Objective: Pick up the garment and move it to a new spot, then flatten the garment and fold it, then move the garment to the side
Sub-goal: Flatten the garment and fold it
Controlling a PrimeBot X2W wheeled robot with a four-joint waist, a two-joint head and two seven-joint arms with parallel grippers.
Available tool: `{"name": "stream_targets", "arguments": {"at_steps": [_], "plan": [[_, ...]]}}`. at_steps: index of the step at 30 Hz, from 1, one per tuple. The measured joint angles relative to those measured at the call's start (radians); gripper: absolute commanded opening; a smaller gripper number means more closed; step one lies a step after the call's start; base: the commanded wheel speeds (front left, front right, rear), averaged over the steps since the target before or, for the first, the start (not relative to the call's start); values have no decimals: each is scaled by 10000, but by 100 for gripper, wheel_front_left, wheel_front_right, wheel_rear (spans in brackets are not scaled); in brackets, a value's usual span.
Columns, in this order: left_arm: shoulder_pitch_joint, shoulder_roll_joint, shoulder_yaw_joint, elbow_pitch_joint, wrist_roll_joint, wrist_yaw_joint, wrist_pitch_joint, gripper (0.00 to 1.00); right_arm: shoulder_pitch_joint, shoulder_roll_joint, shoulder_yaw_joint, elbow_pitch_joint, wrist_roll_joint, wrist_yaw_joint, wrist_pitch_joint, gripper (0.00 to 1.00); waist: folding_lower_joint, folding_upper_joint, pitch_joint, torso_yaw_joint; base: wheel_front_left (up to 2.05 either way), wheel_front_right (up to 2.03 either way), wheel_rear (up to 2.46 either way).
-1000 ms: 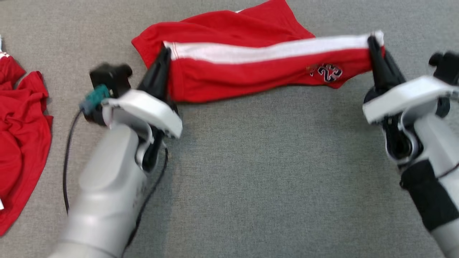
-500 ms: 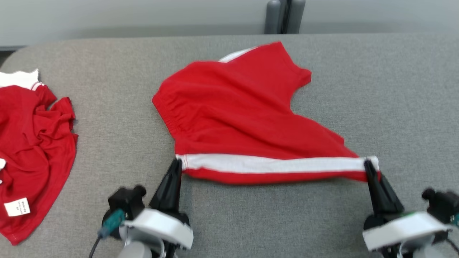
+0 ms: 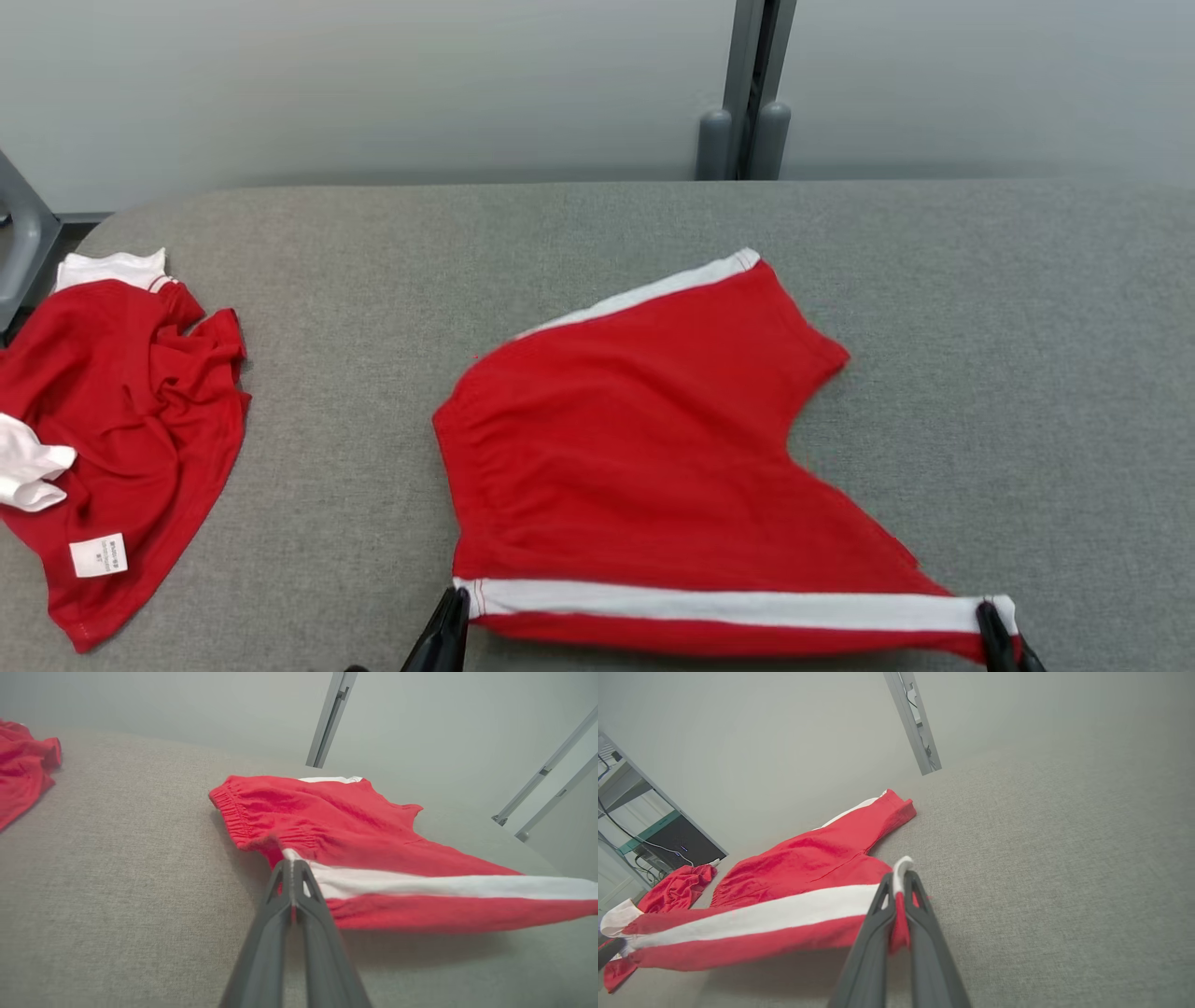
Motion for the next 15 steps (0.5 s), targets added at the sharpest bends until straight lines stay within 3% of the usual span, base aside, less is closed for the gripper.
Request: {"name": "stream_targets", "arguments": {"at_steps": [8, 15], "plan": [[680, 397, 230, -1450, 50, 499, 525, 0, 535, 178, -633, -865, -360, 10, 422, 0, 0, 0, -179, -47, 0, 0, 0], [32, 431, 374, -1595, -213, 410, 796, 0, -720, -280, -834, -640, -332, 13, 510, 0, 0, 0, 234, 65, 0, 0, 0]]}}
